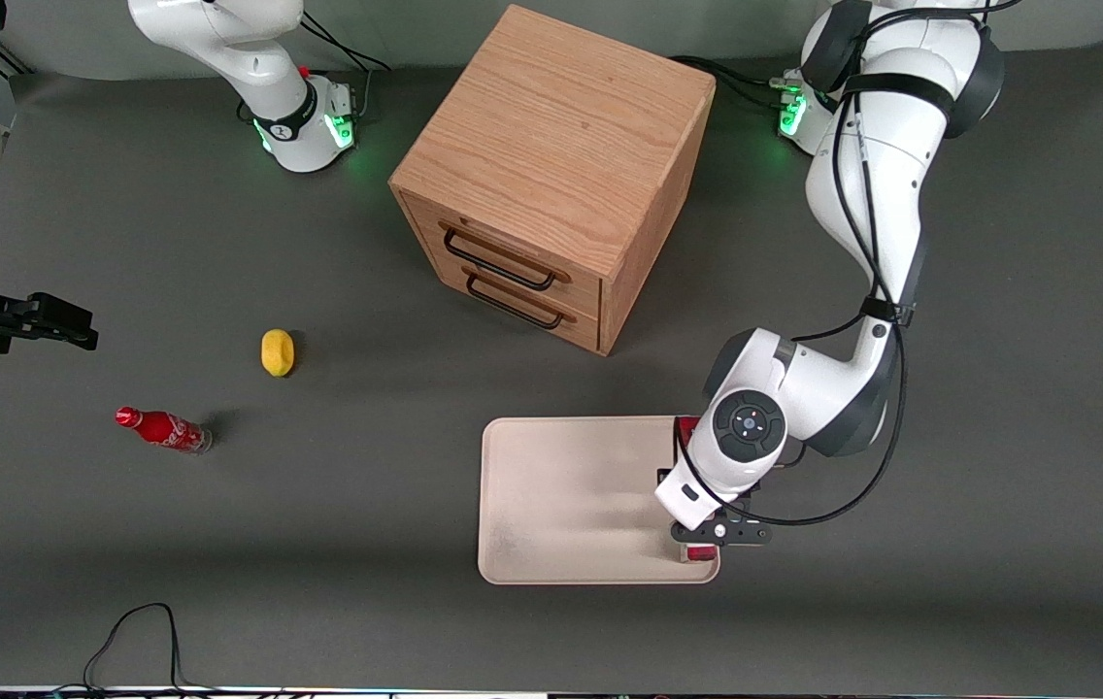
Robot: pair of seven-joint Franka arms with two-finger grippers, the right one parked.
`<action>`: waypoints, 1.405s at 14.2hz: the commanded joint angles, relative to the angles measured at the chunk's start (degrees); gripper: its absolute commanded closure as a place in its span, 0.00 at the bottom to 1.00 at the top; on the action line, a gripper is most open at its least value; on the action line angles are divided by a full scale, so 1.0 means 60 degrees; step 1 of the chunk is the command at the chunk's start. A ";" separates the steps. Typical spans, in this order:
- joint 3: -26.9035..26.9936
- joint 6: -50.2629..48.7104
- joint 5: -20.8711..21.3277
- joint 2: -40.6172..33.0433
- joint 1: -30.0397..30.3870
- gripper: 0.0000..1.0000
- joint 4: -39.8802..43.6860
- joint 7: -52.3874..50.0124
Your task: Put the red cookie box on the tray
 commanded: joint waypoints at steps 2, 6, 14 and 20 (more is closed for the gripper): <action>0.0036 -0.1997 0.0096 -0.1322 -0.0076 0.00 -0.0120 -0.0422; -0.0023 -0.4867 0.0008 -0.3709 -0.0105 0.00 -0.0193 -0.0568; 0.0006 -0.5902 -0.0007 -0.6787 0.1019 0.00 -0.1800 0.0670; 0.0021 -0.4701 -0.0766 -0.8019 0.3685 0.00 -0.3794 0.4027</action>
